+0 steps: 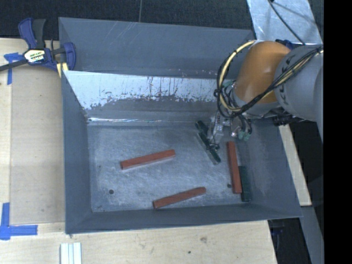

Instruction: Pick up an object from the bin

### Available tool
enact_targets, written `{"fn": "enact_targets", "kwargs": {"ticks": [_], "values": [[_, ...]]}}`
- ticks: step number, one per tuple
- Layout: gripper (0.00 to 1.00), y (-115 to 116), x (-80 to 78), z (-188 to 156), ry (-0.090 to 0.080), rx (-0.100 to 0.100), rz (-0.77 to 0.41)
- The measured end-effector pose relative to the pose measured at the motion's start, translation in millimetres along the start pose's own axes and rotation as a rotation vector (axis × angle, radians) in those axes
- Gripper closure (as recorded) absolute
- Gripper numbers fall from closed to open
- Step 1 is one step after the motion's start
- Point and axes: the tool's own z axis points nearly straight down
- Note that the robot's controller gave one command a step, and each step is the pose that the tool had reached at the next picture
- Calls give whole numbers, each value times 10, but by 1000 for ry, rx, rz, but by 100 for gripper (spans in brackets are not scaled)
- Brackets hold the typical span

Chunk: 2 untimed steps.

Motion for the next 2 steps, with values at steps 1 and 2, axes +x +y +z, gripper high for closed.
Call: {"fn": "enact_targets", "kwargs": {"ticks": [1,2], "values": [[0,3,22,25,6,0,-2],[100,3,6,8,1,0,-2]]}}
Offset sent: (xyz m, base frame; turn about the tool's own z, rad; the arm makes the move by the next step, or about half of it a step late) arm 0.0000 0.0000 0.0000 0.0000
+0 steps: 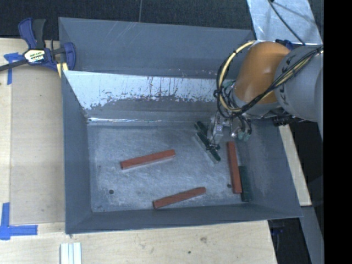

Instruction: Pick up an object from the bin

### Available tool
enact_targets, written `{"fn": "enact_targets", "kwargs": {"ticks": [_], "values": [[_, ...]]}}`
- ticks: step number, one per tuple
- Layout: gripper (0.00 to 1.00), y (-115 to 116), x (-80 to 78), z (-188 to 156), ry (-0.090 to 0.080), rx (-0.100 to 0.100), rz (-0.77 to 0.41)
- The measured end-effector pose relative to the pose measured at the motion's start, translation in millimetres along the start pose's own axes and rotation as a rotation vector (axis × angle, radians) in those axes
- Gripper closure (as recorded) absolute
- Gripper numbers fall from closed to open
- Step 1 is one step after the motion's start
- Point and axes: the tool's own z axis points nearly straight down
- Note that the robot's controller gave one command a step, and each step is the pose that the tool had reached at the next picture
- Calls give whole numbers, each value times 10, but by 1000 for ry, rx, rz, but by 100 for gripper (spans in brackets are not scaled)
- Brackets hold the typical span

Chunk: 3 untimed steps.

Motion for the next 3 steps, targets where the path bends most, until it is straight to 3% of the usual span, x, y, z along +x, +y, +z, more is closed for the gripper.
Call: {"fn": "enact_targets", "kwargs": {"ticks": [1,2,3], "values": [[0,1,15,16,5,0,-1],[100,0,-8,-4,-4,0,0],[0,3,16,17,5,0,0]]}}
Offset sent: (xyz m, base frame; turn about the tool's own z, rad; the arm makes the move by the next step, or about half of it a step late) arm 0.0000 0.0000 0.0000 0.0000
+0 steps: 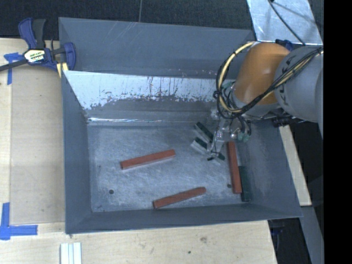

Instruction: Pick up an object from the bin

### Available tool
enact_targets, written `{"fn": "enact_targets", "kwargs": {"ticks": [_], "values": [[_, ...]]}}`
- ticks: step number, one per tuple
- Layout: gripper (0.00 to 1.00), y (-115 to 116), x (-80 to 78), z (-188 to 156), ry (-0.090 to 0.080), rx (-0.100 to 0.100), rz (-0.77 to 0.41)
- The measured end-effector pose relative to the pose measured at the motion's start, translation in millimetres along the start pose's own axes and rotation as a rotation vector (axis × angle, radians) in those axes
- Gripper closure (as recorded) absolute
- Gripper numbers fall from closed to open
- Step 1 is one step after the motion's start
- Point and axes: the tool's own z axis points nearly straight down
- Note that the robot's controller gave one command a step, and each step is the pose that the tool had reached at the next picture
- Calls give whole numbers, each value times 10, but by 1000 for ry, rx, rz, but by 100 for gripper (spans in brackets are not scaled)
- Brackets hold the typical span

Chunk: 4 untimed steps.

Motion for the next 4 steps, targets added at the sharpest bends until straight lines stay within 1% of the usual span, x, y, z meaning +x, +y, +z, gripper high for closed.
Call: {"fn": "enact_targets", "kwargs": {"ticks": [1,2,3,4], "values": [[100,1,-26,-22,-10,-1,0],[0,3,4,3,1,0,0],[100,7,-16,-6,-8,-1,0],[100,132,30,-1350,-7,-1,-132]]}}
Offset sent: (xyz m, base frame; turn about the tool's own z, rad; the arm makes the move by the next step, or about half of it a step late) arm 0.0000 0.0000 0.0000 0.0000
